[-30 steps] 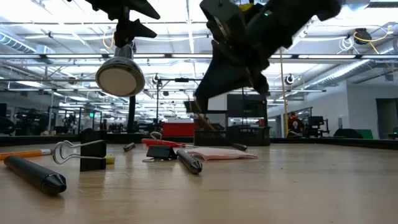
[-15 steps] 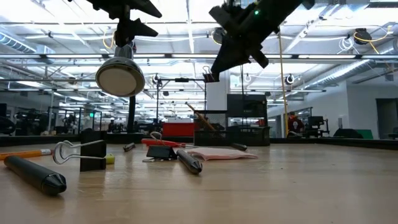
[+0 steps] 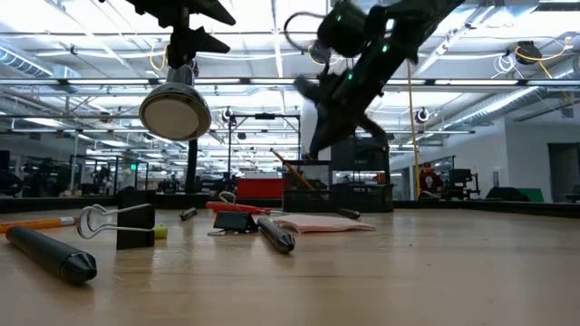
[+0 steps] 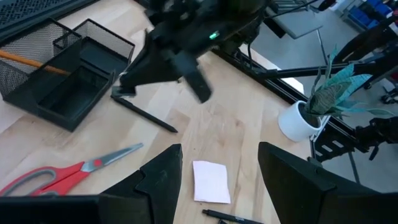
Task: Pick and place office supplies into organizer
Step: Put the black binder clip into the black desk organizer
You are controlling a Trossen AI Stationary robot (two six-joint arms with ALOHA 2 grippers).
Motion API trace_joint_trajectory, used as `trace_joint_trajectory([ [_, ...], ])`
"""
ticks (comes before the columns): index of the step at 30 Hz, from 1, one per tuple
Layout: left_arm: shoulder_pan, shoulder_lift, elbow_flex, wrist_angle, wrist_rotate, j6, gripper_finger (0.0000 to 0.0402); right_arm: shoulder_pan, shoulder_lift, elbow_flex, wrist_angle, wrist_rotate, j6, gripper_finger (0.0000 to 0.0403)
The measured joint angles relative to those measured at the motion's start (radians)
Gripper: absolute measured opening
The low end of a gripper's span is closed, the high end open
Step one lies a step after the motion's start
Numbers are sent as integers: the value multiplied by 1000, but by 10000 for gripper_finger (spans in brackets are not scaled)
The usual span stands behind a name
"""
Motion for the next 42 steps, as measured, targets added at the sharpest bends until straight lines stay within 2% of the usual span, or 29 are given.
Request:
trace_joint_trajectory([
  [5,0,0,0,0,0,-1,216,-28,32,0,81,21,-5,0],
  [15,0,0,0,0,0,-2,216,-119,73,0,107,29,18,0],
  [19,0,0,0,0,0,-2,216,-149,83,-1,105,-1,21,0],
  [42,0,0,0,0,-1,1,216,-154,101,-1,117,-25,15,11],
])
